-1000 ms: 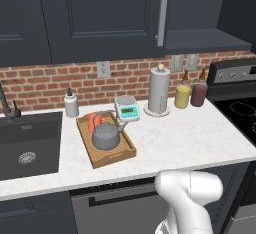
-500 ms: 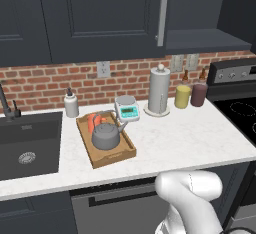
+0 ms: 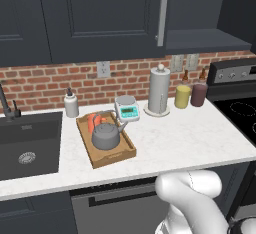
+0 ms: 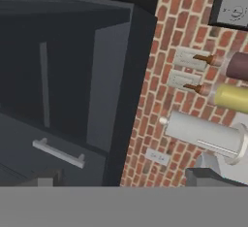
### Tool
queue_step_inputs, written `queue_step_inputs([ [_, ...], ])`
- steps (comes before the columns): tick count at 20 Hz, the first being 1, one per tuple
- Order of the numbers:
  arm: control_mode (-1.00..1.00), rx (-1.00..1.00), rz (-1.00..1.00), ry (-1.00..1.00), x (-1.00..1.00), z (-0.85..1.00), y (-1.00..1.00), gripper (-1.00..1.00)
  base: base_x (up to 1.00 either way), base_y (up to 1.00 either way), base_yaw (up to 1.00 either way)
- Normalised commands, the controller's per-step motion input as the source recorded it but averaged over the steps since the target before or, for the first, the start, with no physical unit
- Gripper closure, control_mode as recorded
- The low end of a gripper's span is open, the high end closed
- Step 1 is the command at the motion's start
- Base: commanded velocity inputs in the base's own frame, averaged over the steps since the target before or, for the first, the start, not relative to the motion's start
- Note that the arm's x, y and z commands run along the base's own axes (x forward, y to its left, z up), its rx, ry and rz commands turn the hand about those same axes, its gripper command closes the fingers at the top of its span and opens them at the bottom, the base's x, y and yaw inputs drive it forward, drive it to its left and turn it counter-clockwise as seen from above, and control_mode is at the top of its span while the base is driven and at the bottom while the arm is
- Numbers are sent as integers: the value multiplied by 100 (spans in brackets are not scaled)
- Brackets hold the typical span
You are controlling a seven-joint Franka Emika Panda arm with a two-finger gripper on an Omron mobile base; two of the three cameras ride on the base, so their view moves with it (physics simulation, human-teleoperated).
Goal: Pick the kettle from the counter and place it on the tray. Then pick the mug from the cabinet and place it on the tray. Then close the cabinet doors.
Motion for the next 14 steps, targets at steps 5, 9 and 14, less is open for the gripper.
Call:
queue_step_inputs([
  [5, -100, 2, 0, 7, 20, -13, -33, -100, 0, 0, 0],
  [9, -100, 4, 0, 12, 21, 0, -33, -100, 0, 0, 0],
  [14, -100, 5, 0, 22, 17, 13, -31, -100, 0, 0, 0],
])
